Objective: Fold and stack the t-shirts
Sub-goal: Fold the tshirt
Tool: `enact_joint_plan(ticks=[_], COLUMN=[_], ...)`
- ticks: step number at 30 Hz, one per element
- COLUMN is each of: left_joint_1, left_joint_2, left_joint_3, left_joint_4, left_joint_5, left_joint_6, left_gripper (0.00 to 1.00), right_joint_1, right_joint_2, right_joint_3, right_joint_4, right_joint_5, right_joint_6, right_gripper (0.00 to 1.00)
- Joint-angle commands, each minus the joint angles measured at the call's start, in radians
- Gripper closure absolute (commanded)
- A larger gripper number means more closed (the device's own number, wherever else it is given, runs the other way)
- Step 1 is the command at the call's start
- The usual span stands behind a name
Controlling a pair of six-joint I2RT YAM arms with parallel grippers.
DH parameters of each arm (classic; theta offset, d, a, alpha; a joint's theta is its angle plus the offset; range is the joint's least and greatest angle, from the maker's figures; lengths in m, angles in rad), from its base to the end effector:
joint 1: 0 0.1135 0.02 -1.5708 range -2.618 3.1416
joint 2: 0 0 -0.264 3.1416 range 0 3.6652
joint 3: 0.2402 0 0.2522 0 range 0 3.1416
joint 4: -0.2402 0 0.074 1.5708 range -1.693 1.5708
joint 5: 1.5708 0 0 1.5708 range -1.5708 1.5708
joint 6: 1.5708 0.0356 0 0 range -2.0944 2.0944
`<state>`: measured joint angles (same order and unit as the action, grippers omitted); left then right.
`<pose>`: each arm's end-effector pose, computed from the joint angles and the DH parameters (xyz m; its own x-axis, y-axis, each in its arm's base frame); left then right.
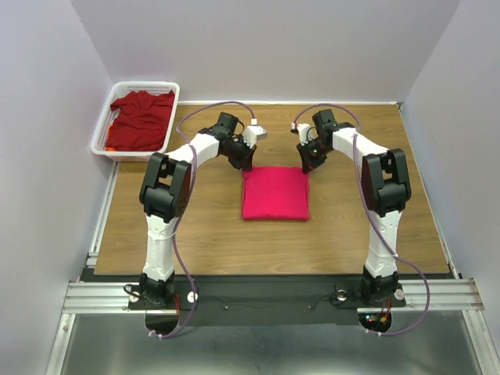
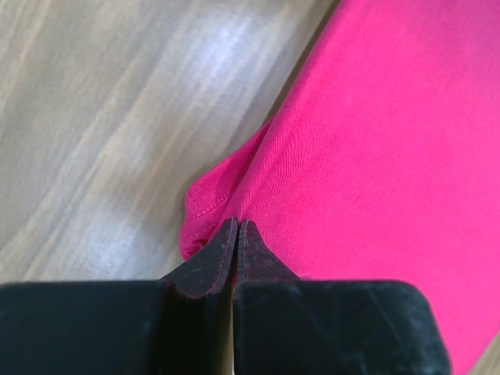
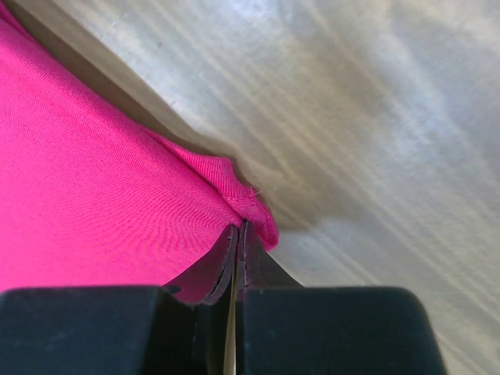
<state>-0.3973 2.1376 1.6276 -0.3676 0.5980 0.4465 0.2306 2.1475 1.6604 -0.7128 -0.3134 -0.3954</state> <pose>0.4265 -0.2007 0.1894 -0.3584 0.5374 -0.7634 0.8939 0.4333 -0.1147 0.4332 0.1130 0.1726 -0.7117 -0.5435 -0.4452 -0.6505 0.7490 0.1255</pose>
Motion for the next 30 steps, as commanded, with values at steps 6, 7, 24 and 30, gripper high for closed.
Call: enact_joint_plan(ticks=[6, 7, 24, 30], left_joint_1=[0.035, 0.040, 0.042, 0.031], left_joint_2=[0.041, 0.022, -0.280, -0.086], left_joint_3=[0.072, 0.072, -0.342, -0.324], left_joint_4=[0.009, 0.013, 0.711, 0.773], left_joint_5=[-0.060, -0.044, 0.466, 0.456], left_joint_6=[-0.077, -0.095, -0.921, -0.948], left_gripper=[0.86, 0.75, 0.59, 0.58], right_joint_1=[-0.007, -0.005, -0.016, -0.025], right_joint_2=[0.069, 0.052, -0.086, 0.087], right_joint_3=[0.084, 0.091, 0.045, 0.052], right_joint_4=[0.076, 0.076, 0.076, 0.121], right_joint_5=[0.123, 0.117, -0.692, -0.727], right_joint_6=[0.009, 0.023, 0.432, 0.440], right_gripper=[0.99, 0.99, 0.60, 0.67])
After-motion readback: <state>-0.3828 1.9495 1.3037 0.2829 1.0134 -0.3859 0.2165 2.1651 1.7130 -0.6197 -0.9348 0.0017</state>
